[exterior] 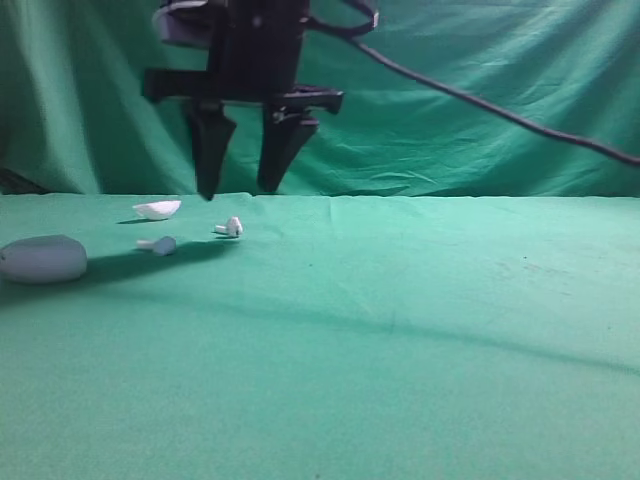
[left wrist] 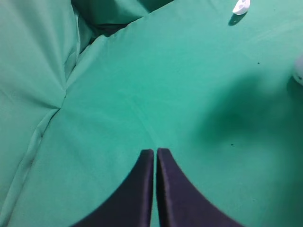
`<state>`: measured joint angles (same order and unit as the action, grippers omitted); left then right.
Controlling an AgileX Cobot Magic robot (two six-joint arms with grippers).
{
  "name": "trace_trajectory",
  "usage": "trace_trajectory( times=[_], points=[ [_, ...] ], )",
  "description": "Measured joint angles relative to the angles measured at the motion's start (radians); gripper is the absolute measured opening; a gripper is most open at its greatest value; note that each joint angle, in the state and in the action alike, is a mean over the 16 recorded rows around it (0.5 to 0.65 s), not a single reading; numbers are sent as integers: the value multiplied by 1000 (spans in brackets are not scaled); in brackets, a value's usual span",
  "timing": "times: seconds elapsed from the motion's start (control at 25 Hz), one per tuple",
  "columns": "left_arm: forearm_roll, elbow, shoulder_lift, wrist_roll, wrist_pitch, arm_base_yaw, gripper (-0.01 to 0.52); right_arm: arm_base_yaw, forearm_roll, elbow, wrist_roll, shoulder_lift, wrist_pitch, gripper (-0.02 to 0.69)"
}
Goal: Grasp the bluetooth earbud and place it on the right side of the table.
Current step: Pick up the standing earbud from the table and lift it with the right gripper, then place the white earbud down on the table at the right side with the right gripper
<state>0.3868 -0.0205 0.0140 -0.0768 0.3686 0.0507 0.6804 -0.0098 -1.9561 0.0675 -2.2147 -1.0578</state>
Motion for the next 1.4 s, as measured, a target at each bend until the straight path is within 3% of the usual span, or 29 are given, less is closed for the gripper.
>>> trace_trajectory(
  times=[0.2, 0.44, 1.08, 1.4],
  points=[
    [0, 0, 0, 0, 0, 0, 0, 14, -3, -125, -31, -118, -3, 397],
    [0, 0, 0, 0, 0, 0, 0, 21, -6, -204, -70, -199, 3, 395],
    [0, 0, 0, 0, 0, 0, 0, 20, -26, -264, -96, -239, -15, 108],
    [0, 0, 0, 0, 0, 0, 0, 12, -66, -340, -110, -184, -119, 86]
  ],
)
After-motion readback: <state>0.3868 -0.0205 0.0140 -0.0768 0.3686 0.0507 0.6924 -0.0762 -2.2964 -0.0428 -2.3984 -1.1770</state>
